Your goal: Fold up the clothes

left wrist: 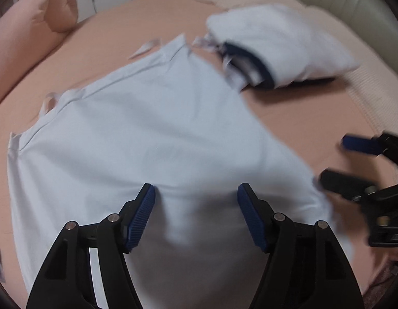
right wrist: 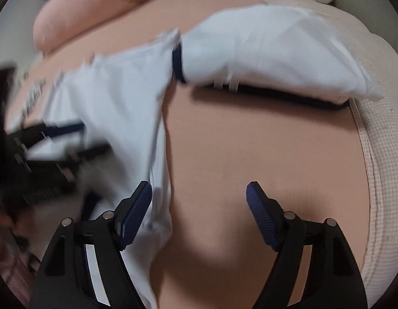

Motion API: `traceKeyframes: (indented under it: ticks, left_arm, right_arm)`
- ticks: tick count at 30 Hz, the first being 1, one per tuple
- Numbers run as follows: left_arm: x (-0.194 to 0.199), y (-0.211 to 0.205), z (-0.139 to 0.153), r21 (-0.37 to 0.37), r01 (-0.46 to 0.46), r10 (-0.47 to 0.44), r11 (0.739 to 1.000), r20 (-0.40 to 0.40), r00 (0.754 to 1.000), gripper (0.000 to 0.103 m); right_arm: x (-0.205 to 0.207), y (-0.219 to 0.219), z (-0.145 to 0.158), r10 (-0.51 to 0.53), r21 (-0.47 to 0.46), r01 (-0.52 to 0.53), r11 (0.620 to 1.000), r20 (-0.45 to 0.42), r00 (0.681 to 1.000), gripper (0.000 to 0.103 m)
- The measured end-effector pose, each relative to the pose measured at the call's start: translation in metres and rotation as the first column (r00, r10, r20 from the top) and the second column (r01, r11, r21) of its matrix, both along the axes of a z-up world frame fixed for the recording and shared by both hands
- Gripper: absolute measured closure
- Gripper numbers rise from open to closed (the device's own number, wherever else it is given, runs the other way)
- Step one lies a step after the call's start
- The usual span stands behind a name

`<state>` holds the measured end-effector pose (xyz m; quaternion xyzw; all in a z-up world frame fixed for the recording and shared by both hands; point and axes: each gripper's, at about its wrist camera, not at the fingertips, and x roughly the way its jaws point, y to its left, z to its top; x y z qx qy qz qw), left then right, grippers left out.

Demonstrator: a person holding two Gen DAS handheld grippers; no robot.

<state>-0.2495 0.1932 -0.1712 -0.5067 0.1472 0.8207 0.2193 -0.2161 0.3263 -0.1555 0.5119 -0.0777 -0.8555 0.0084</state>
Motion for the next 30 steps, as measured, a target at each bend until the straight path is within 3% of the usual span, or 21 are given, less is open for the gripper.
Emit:
traceKeyframes:
  ticks: [4,5,8,10,12,14,16,20,22,24,26,27,28,30]
  left_arm:
    - [-0.007,-0.053,0.009,0.136,-0.146,0.146,0.98,0.013,0.989,0.034]
    - [-0.012,-0.074,0.012,0.124,-0.196,0.199,0.973,-0.008,0.98,0.034]
    - [-0.042,-0.142,0.021,0.125,-0.35,0.36,0.928,-0.062,0.931,0.036]
    - [-0.073,-0.183,0.022,0.127,-0.434,0.445,0.892,-0.075,0.892,0.05]
    - [-0.102,-0.212,0.016,0.137,-0.467,0.476,0.874,-0.042,0.878,0.058]
    - [-0.127,-0.228,0.007,0.115,-0.478,0.48,0.871,0.005,0.877,0.066]
    - [-0.146,-0.236,0.002,0.079,-0.477,0.479,0.875,-0.009,0.878,0.07]
    - [-0.176,-0.258,-0.006,0.03,-0.532,0.532,0.847,-0.044,0.845,0.07]
    - [-0.189,-0.269,-0.01,0.033,-0.531,0.532,0.847,-0.039,0.846,0.066]
    - [-0.196,-0.264,-0.009,-0.034,-0.5,0.495,0.866,-0.093,0.864,0.065]
    - [-0.201,-0.256,-0.01,-0.12,-0.467,0.448,0.876,-0.16,0.88,0.056]
    - [-0.204,-0.254,-0.013,-0.168,-0.459,0.428,0.872,-0.193,0.883,0.044]
    - [-0.206,-0.257,-0.011,-0.159,-0.465,0.437,0.871,-0.182,0.881,0.037]
    - [-0.208,-0.263,-0.007,-0.142,-0.475,0.454,0.868,-0.159,0.877,0.037]
  right_arm:
    - [-0.016,-0.006,-0.018,0.015,0.008,-0.015,1.0,0.057,0.998,0.027]
    - [-0.017,-0.009,-0.02,0.018,0.037,-0.02,0.999,0.061,0.998,0.027]
    - [-0.013,-0.021,-0.006,0.029,0.14,-0.036,0.99,0.048,0.998,0.027]
    - [-0.021,-0.024,0.015,0.059,0.125,-0.059,0.99,0.001,0.998,0.027]
    - [-0.032,-0.031,0.032,0.09,0.087,-0.088,0.992,-0.02,0.996,0.027]
    - [-0.052,-0.041,0.04,0.129,0.037,-0.129,0.991,-0.012,0.992,0.027]
    - [-0.078,-0.057,0.035,0.162,0.003,-0.162,0.987,0.027,0.986,0.026]
    - [-0.129,-0.077,0.011,0.162,-0.021,-0.161,0.987,0.124,0.979,0.029]
    - [-0.164,-0.08,-0.003,0.157,-0.009,-0.157,0.988,0.151,0.976,0.031]
    - [-0.191,-0.076,-0.016,0.149,0.022,-0.154,0.988,0.169,0.974,0.032]
    - [-0.207,-0.076,-0.023,0.135,0.075,-0.149,0.986,0.17,0.976,0.032]
    - [-0.214,-0.079,-0.024,0.13,0.104,-0.147,0.984,0.155,0.979,0.032]
    - [-0.221,-0.081,-0.024,0.121,0.13,-0.14,0.982,0.143,0.982,0.032]
    - [-0.231,-0.084,-0.025,0.102,0.158,-0.124,0.98,0.145,0.984,0.031]
